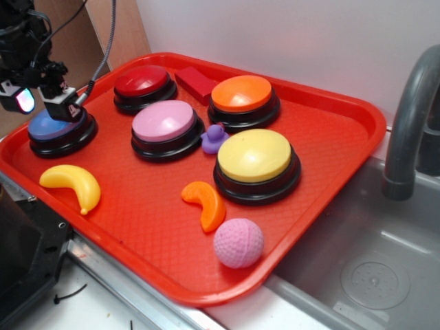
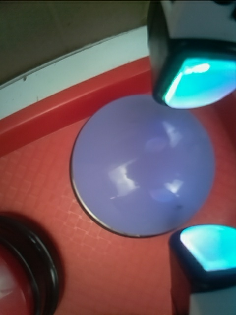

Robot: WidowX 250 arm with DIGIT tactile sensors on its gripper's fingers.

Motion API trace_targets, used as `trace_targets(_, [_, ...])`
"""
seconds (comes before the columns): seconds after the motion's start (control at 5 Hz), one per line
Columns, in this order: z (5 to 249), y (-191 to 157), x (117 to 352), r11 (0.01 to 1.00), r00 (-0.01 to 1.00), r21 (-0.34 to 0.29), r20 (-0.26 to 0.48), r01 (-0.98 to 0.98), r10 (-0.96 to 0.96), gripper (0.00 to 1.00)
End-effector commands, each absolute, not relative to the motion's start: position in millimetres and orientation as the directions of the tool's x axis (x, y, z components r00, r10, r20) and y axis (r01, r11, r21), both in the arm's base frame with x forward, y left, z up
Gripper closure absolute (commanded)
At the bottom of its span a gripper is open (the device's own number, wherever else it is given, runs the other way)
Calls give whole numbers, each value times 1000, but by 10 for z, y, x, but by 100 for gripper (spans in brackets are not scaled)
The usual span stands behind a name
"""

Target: Push the purple button.

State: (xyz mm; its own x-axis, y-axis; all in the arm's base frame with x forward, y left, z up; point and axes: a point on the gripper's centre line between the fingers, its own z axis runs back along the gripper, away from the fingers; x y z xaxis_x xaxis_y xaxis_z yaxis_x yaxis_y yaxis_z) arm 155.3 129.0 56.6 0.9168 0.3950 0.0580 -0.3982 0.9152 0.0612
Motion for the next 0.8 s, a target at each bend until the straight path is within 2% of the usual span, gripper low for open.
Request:
trace_targets(0.0, [473, 1329, 1579, 926, 928, 54, 31, -372, 371, 0])
trace_targets(0.2, [478, 1308, 1576, 934, 934, 32, -9, -356, 356, 0])
trace_targets(0.6, [743, 1282, 1531, 940, 940, 25, 23, -340, 340, 0])
